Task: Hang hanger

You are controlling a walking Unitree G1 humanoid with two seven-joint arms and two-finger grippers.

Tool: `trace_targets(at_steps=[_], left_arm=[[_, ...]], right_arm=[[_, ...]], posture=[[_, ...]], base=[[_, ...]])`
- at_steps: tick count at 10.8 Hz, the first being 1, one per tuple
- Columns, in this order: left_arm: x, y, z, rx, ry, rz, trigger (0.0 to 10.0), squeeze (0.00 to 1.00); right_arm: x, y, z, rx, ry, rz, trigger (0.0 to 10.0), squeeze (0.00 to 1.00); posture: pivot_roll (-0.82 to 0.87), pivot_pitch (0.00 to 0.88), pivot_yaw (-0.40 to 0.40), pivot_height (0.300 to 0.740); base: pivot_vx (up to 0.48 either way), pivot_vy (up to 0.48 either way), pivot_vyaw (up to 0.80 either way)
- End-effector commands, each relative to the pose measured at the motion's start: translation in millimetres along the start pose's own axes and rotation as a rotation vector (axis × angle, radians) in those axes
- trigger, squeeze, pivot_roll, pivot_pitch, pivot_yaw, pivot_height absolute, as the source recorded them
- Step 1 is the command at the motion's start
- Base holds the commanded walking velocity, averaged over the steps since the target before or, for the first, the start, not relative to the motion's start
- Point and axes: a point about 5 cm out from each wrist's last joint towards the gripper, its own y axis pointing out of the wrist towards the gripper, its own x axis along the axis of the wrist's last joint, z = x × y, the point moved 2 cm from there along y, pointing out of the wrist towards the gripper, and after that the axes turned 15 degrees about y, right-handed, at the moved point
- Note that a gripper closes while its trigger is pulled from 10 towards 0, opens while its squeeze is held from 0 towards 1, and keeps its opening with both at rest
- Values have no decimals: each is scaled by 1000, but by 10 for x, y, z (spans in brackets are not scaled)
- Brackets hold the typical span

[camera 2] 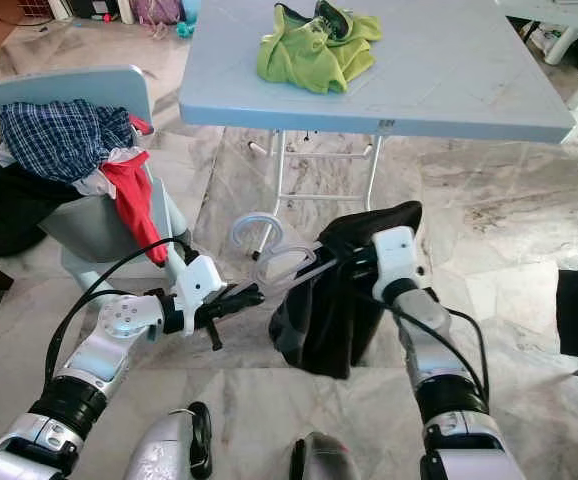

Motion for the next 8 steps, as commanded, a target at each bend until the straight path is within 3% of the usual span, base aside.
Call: trace_targets(at_steps=[1,4,8], left_arm=[[122,33,16,8,35,-54,0,0],[17,-60,93,92,44,-13,0,0],[-72,-127,205,185,84,48,0,0]], right_arm=[[93,-15,-175,-88,10,-47,0,0],[291,-52,-417,-250,29,-149,0,0],[404,-77,-479,-302,41,-224,0,0]], posture=[[-44,154,-56,740],[-44,156,-59,740],[-45,158,-59,740]], base=[[0,0,0],[0,0,0],[0,0,0]])
